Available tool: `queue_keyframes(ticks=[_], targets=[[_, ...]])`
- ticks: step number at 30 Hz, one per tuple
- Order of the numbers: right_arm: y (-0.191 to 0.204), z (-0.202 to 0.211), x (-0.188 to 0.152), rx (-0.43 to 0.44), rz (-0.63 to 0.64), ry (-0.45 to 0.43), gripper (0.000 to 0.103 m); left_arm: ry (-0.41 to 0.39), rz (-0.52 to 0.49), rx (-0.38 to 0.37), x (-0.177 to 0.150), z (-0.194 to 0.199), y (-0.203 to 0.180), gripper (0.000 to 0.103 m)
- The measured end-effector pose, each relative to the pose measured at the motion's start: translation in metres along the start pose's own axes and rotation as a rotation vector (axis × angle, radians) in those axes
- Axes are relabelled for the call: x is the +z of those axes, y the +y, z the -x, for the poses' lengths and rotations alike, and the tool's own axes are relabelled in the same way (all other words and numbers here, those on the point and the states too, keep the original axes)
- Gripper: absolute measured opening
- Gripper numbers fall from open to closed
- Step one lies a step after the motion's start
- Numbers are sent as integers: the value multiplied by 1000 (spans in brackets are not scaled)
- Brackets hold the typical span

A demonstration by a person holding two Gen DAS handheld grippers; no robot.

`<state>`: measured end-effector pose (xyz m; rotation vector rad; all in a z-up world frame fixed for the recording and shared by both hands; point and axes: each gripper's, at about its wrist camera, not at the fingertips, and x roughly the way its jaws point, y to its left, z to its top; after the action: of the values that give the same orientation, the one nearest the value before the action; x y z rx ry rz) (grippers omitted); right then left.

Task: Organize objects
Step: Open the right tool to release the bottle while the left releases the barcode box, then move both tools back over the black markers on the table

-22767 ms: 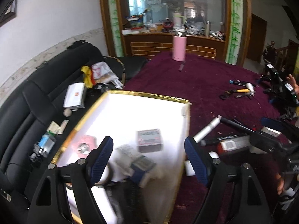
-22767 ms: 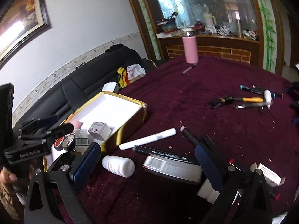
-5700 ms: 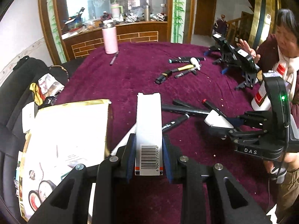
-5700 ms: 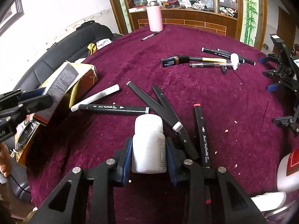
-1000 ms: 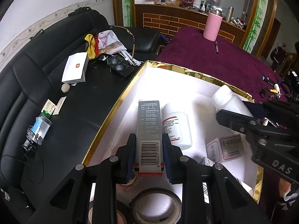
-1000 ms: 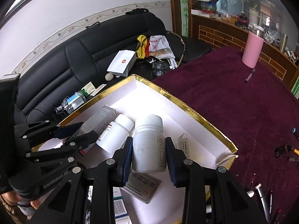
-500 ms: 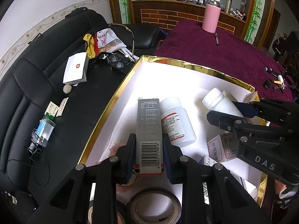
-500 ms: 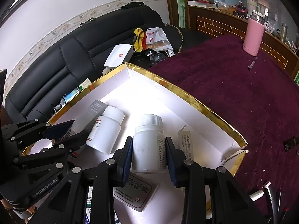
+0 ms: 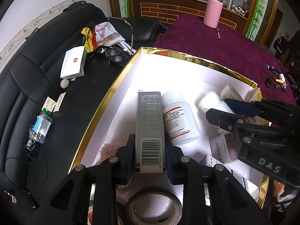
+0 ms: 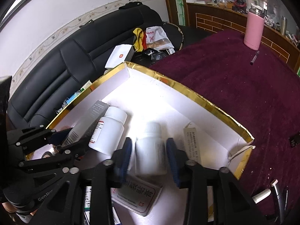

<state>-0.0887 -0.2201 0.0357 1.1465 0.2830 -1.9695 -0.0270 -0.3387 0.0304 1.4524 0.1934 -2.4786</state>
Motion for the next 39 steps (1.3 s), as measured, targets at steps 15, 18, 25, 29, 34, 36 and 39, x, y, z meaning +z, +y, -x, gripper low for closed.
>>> queue_keyframes(ticks=[15, 18, 25, 29, 34, 36, 39], targets=[[1, 79, -19, 5, -32, -153, 86, -113, -23, 25, -17, 48, -17, 58], [0, 103, -36, 3, -26, -192, 98, -134, -32, 7, -24, 61, -25, 60], [-24, 138, -88, -41, -50, -216, 103, -180, -78, -55, -40, 92, -56, 68], [-47, 145, -117, -75, -92, -188, 103, -188, -120, -110, -49, 102, -85, 71], [-80, 157, -143, -112, -135, -187, 103, -167, -173, -162, -52, 104, -122, 71], [-93, 163, -150, -107, -163, -194, 103, -164, -199, -167, -53, 105, -137, 71], [-109, 170, -160, -102, -198, -209, 103, -161, -228, -179, -55, 105, -156, 71]])
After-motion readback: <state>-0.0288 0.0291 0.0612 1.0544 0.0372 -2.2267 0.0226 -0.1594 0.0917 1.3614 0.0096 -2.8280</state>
